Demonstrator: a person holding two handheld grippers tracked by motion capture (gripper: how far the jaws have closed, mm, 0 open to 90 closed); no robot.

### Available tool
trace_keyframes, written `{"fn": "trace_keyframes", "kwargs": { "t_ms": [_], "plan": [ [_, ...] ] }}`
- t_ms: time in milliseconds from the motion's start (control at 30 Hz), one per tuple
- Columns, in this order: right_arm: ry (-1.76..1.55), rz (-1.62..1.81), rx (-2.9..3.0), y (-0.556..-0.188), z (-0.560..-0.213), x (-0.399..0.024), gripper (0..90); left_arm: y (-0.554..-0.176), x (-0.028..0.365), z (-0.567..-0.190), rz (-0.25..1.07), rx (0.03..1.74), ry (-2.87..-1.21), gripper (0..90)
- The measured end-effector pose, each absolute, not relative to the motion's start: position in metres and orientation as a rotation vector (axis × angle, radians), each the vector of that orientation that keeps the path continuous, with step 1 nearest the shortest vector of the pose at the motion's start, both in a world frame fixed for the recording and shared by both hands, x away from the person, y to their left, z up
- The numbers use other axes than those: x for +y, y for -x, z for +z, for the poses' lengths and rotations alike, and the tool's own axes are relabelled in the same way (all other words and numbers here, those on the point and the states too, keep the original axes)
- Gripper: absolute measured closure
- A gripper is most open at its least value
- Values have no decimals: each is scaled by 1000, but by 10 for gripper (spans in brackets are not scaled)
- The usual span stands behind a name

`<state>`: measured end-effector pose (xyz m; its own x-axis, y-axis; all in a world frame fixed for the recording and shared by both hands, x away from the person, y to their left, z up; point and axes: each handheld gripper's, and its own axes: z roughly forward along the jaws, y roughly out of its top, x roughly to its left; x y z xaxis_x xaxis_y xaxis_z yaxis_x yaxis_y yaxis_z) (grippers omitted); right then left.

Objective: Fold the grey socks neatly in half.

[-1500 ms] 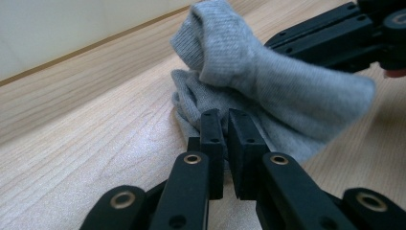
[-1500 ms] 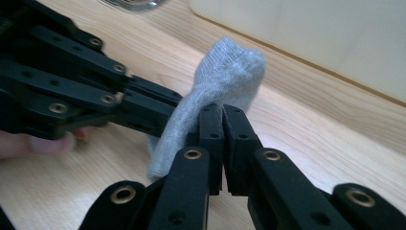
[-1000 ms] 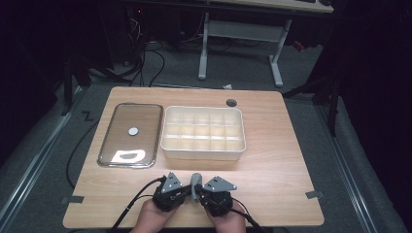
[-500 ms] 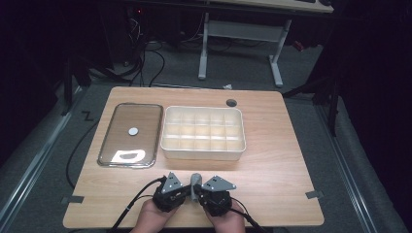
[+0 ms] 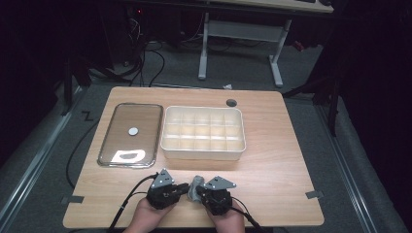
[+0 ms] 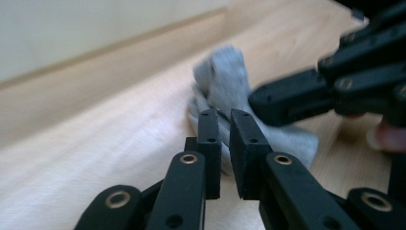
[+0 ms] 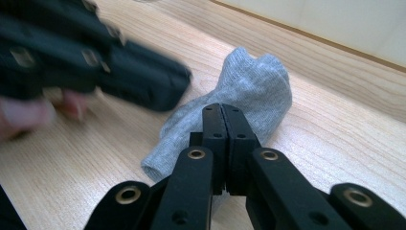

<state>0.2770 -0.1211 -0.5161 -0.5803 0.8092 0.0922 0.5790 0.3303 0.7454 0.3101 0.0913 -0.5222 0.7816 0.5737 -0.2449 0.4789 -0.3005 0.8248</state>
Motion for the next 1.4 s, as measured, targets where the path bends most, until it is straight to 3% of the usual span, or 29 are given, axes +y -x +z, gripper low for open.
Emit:
{"fn": "trace_keyframes", "kwargs": {
  "t_ms": [400,767,1400],
  "plan": [
    [-1190,1105,2298,-275,-519,-120,900,-312,75,-502,159,708,-1890,886],
    [-1165,1134,2302,-276,-521,-121,900,-331,35,-501,116,704,-1987,886],
    [-1135,1141,2295,-274,-514,-121,896,-329,57,-532,180,751,-1991,900]
  ]
}}
